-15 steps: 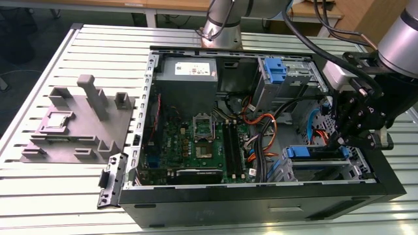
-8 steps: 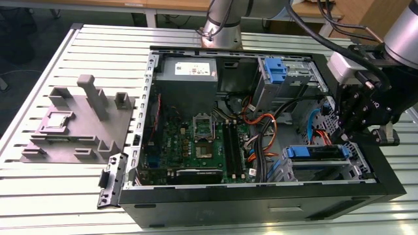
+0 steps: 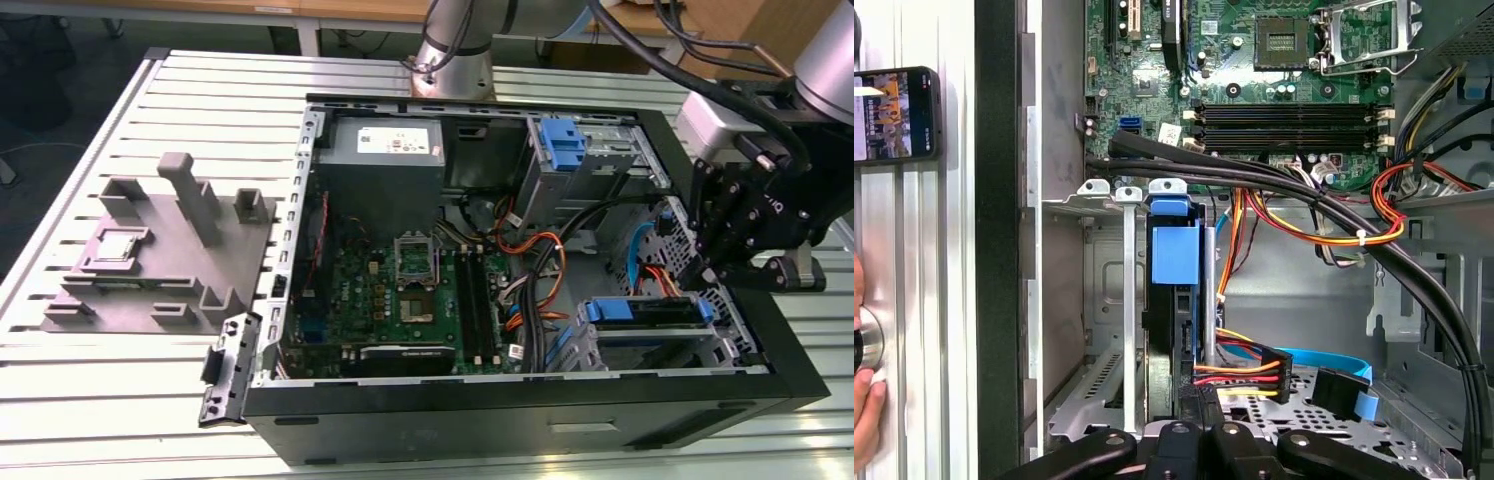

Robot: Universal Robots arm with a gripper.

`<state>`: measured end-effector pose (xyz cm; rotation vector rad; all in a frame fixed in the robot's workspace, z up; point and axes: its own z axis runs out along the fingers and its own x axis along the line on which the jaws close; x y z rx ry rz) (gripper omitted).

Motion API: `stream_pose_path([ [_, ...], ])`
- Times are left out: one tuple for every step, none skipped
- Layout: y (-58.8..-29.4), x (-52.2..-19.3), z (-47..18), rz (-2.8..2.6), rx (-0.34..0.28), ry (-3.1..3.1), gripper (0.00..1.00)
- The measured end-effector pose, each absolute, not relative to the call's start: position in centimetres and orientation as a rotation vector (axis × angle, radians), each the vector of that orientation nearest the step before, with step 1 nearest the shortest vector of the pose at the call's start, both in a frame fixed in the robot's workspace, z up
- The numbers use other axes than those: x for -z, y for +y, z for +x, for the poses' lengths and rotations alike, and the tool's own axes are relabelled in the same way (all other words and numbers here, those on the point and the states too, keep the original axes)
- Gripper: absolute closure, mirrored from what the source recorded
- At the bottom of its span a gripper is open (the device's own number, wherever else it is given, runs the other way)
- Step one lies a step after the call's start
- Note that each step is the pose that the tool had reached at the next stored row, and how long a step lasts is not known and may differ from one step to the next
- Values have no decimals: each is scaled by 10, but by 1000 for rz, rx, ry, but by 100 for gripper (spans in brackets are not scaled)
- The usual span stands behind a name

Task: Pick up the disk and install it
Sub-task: 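Insert the second disk wire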

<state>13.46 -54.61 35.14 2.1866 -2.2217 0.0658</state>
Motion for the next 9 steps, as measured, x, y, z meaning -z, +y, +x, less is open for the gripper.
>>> stream_pose_path([
  [-546,-351,135,2187,-66,-2222,90],
  [-546,-351,135,2187,-66,-2222,90],
  [-546,-352,135,2187,-66,-2222,90],
  [-546,-352,134,2186,-65,-2221,90],
  [-546,-352,134,2186,-65,-2221,90],
  [-546,-352,132,2186,-65,-2221,90],
  [-546,-352,131,2187,-63,-2222,90],
  [-546,-352,131,2187,-62,-2222,90],
  [-546,-353,131,2188,-62,-2223,90],
])
